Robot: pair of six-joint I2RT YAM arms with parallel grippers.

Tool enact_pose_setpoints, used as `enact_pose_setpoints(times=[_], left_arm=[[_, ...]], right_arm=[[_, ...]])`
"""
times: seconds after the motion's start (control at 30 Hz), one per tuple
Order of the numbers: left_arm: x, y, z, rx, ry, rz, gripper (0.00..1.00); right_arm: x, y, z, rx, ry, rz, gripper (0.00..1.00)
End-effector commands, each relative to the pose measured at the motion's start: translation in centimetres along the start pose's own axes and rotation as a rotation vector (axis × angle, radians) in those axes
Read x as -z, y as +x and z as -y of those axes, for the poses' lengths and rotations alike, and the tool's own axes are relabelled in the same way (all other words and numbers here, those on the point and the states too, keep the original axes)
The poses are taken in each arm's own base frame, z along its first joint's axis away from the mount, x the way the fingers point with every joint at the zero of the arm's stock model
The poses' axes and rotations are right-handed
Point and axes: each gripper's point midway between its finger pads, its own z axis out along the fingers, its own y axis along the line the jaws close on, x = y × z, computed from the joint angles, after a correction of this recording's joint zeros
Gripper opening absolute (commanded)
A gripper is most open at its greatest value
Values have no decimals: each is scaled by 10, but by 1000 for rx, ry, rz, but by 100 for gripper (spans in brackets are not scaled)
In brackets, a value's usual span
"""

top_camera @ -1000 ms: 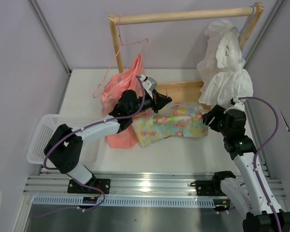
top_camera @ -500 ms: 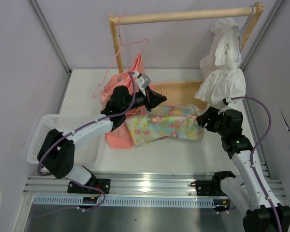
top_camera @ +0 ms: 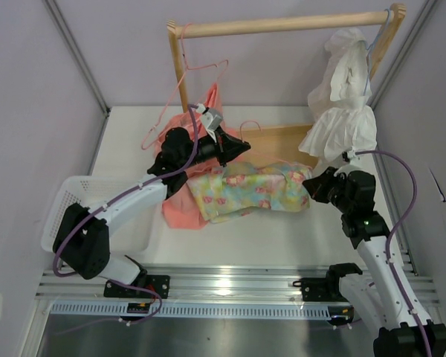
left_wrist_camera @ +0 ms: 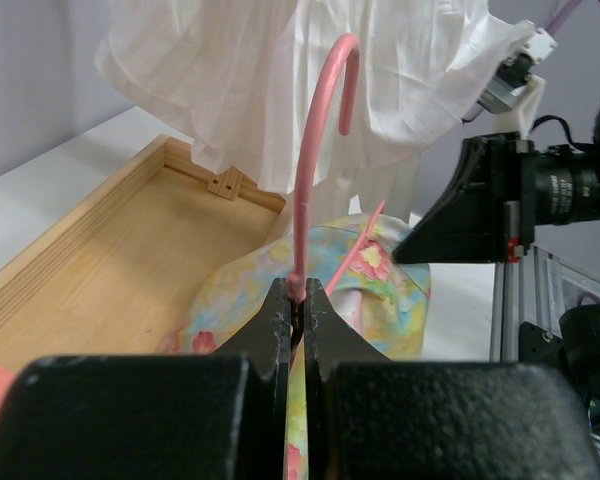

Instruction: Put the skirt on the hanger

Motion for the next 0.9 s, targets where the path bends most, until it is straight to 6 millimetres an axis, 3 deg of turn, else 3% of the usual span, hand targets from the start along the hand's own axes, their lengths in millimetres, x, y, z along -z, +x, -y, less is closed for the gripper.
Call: enact_pose_setpoints(times=[0.0, 0.17, 0.3, 0.57, 0.7, 0.73, 0.8, 0.87], left_arm=[[5, -59, 1, -64, -37, 139, 0], [6, -61, -21, -52, -137, 158, 0], [6, -61, -33, -46, -168, 168, 0], [3, -80, -11, -90, -66, 185, 0], [2, -86, 6, -119, -17, 167, 0], [2, -81, 9, -130, -10, 143, 0], [4, -85, 17, -149, -17, 146, 0], [6, -84, 16, -151, -40, 134, 0]], right_arm=[[16, -25, -17, 15, -27, 60, 0], [33, -44, -6, 37, 80, 107, 0], [41, -46, 7, 27, 141, 111, 0], [33, -33, 27, -9, 195, 47, 2], [30, -33, 32, -9, 217, 44, 12], [30, -34, 31, -10, 214, 46, 21], [28, -36, 31, -11, 215, 47, 22], [27, -39, 30, -11, 217, 50, 34]])
